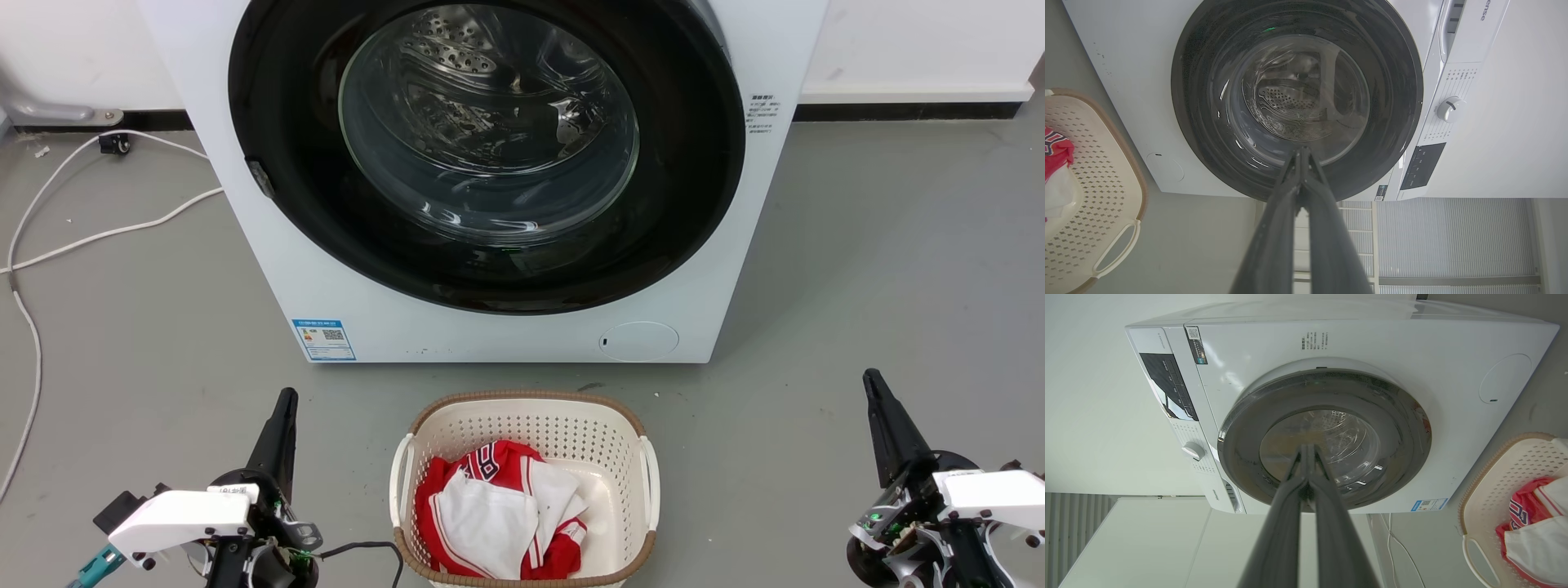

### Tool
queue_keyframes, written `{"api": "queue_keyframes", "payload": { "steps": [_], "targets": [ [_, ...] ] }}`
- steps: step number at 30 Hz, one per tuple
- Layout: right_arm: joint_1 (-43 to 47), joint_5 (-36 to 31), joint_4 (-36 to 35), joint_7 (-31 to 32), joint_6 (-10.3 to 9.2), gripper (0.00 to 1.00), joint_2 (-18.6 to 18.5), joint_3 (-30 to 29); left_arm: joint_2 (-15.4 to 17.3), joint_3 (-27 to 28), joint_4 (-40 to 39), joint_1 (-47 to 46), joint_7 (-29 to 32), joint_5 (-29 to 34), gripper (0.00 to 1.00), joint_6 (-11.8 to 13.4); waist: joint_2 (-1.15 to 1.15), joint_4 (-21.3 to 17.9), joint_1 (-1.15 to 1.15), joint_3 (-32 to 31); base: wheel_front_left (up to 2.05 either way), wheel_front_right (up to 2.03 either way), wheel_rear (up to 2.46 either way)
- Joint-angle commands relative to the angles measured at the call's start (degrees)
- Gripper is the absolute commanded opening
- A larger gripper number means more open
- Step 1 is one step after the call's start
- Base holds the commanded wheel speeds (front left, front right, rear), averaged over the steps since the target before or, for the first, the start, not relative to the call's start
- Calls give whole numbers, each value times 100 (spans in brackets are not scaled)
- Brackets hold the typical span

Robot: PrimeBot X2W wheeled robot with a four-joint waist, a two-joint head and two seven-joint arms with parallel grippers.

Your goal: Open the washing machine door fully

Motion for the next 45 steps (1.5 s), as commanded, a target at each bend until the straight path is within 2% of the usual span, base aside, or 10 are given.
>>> {"api": "queue_keyframes", "payload": {
  "steps": [1,23,24,37,45],
  "targets": [
    [-78,-20,8,21,15,0,21,-9,-2,25,1,-40,10,27,0,-17,0,0,0,0,0,0,0],
    [-79,-37,9,26,15,0,30,-21,-6,28,1,-40,16,33,0,-17,0,0,0,0,0,0,0],
    [-2,-2,1,16,0,100,9,-14,-1,5,0,-1,0,1,100,0,0,0,0,0,0,0,0],
    [41,-281,-156,-337,1,100,15,151,-4,-140,-151,-29,-356,92,100,0,0,2,0,-1,0,0,0],
    [55,-1023,-388,-541,2,100,18,121,-4,-141,-446,-37,-561,708,100,-2,0,9,0,2,0,0,0]
  ]
}}
